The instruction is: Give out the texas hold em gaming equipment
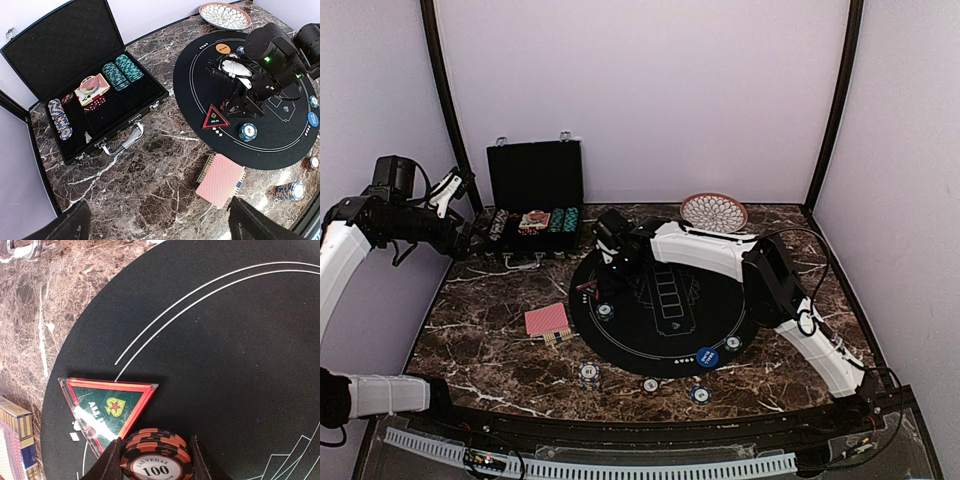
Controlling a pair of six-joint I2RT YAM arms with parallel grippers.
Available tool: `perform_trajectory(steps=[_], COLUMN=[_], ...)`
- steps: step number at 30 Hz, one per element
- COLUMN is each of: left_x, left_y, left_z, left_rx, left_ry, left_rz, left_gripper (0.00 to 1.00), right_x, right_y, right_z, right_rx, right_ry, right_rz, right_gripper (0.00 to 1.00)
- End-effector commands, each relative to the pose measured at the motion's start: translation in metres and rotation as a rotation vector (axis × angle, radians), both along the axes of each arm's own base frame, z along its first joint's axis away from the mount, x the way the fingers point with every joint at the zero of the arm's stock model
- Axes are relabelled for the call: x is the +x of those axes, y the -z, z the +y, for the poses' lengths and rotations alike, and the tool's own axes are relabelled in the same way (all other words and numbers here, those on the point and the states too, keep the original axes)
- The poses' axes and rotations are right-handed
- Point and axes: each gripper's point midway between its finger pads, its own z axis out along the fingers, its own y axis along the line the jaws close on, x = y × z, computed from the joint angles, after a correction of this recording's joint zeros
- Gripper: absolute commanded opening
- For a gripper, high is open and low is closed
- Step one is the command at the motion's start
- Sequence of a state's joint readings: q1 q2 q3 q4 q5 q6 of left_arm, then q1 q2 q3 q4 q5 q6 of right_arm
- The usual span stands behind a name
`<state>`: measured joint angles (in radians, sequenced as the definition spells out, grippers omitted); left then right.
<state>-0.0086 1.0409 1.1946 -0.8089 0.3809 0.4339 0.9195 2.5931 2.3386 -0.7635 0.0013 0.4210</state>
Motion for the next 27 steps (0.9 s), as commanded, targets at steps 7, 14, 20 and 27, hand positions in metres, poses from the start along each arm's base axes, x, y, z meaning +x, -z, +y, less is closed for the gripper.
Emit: perform_trajectory(steps=[7,14,20,27], left_x=[-0.001,-0.002,-0.002,-0.005], left_y=[-0.004,-0.011,-0.010,-0.012], left_z=[0.001,0.000,0.000,-0.001], left_rx=[-0.003,-0.012,-0.010,-0.010], left_ry=[-0.002,0.001,-0.002,0.006], left_rz=[-0.017,-0.023,-0.018,-0.026], left_gripper=[0.99,0.99,0.99,0.99], right_x=[0.006,0.004,-0.043,-0.149], right_y=[-0.024,-0.090,-0.117,-0.094], right_z=[-0.007,-0.016,-0.038,-0.079], right_rx=[-0.016,0.014,-0.036,-0.171], right_ry=[-0.008,-0.012,-0.061,-0.181], right_rz=[-0.040,-0.130,-0.151,-0.077], right_gripper=[0.71,0.71,0.72,0.74])
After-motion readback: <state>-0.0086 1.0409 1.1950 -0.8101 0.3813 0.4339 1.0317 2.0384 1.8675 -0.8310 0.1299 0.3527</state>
